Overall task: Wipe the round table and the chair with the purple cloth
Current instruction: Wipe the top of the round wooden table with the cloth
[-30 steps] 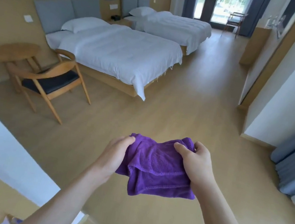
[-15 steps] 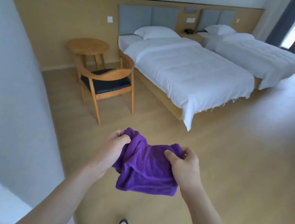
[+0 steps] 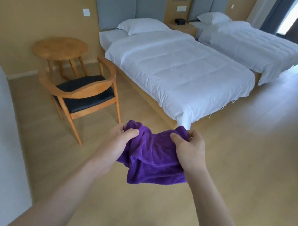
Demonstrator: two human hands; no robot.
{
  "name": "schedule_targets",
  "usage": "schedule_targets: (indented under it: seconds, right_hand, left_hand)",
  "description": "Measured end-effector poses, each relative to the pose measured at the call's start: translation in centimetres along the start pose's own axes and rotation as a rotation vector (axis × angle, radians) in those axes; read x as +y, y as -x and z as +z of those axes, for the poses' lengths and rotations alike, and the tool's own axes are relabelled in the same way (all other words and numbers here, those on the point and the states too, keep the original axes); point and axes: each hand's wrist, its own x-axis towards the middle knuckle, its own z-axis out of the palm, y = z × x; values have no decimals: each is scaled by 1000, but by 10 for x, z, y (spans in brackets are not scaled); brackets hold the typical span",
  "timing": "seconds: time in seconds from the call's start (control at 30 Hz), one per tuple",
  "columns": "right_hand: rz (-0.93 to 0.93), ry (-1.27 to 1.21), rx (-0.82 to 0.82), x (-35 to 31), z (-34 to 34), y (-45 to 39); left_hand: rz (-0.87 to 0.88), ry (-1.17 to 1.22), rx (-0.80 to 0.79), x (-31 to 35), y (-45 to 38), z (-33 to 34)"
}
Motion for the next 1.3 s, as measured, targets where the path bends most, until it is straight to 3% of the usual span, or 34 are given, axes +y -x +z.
schedule_targets:
  seconds: [0.23, 0.37, 0.47, 0.83, 1.07, 1.3]
  right_hand:
    - [78, -76, 7, -8, 18, -166]
    - [88, -54, -61, -39, 33, -264]
    - [41, -24, -125, -72, 60, -335]
    - [-5, 144, -409, -134, 238, -533]
    - [2, 293, -496, -180, 357, -668]
    - [-151, 429, -527, -242, 432, -793]
  left_hand:
    - [-34, -67, -38, 31, -164, 49]
    - [-45, -109, 3, 62, -251, 69]
    - [-28, -3, 94, 88, -315, 69]
    - [-32, 219, 349, 141, -524, -4]
    - [-38, 237, 396, 193, -678, -62]
    - [-51, 283, 398, 247, -822, -92]
